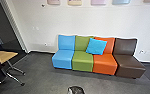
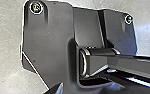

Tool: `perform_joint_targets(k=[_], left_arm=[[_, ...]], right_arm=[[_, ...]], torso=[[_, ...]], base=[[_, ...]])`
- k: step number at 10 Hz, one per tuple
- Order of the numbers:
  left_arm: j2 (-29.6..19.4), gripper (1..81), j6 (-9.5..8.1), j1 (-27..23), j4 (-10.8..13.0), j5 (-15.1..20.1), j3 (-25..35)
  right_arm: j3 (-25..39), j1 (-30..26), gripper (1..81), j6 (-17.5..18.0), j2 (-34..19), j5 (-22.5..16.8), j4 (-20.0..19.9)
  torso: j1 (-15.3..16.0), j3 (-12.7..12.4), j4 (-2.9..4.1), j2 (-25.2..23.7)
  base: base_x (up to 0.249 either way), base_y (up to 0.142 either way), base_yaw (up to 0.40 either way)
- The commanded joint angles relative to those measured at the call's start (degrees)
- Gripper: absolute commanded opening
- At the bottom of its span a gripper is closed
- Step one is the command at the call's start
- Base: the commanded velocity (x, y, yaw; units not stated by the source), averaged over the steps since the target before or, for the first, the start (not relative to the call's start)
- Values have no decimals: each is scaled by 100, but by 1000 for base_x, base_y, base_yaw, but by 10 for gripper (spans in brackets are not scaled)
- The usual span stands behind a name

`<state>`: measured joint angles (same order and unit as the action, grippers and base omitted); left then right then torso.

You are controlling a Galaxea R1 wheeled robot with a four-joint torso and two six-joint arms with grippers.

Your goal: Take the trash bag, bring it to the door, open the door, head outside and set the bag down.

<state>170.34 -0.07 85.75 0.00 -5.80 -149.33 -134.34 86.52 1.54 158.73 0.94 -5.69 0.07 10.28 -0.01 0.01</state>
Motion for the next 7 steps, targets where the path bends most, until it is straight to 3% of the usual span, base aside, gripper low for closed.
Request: perform_joint_targets(k=[1,7], left_arm=[[-8,811,-1,-141,-26,352,18],[1,811,-1,-141,-26,352,18]], right_arm=[[49,-165,811,13,-85,-384,-28],[41,-165,811,13,-85,-384,-28]], torso=[[0,0,0,-1],[0,0,0,-1]], base=[[119,0,0],[119,0,0]])
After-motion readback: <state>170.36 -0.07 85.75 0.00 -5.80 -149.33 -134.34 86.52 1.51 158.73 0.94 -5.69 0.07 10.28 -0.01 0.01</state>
